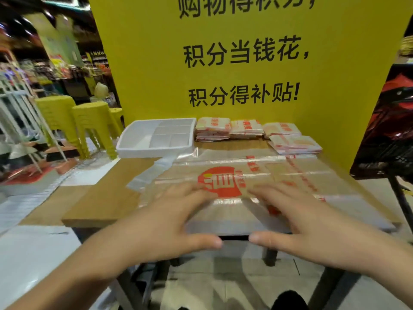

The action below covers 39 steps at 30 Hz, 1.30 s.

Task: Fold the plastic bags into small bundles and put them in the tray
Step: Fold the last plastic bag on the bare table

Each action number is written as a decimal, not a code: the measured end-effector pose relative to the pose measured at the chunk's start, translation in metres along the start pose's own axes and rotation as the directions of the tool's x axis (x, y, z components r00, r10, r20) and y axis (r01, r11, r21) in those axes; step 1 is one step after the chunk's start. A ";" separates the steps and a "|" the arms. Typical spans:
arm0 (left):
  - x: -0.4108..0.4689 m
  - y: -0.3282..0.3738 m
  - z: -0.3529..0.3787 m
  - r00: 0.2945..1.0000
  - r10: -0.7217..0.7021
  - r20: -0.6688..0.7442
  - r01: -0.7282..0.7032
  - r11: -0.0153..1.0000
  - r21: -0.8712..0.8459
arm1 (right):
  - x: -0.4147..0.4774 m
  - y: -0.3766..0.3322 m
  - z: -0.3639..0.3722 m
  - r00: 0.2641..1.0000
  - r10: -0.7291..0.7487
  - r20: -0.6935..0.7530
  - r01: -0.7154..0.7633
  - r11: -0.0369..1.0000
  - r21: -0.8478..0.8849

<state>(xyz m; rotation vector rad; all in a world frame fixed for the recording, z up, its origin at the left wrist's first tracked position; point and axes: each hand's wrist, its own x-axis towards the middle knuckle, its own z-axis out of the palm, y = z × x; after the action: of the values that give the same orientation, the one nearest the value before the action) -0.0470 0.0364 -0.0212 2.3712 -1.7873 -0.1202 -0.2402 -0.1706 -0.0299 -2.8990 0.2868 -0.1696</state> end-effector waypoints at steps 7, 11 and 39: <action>-0.057 -0.032 0.024 0.964 -0.013 -0.266 0.038 0.995 0.089 | -0.020 -0.023 0.024 0.980 -0.069 -0.187 0.017 0.964 -0.267; -0.073 -0.028 0.022 0.930 -0.033 -0.365 0.044 0.999 0.024 | -0.027 -0.036 0.017 0.969 -0.092 -0.229 0.020 0.954 -0.298; -0.074 -0.039 0.003 0.821 -0.198 -0.536 0.125 0.978 -0.170 | 0.044 -0.101 -0.009 0.985 -0.124 -0.121 0.104 0.982 -0.159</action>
<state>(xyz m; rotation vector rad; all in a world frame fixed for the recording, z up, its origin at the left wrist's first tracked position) -0.0316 0.1173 -0.0338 2.1603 -1.2648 0.3836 -0.1800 -0.0852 0.0064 -3.0633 0.1602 -0.3731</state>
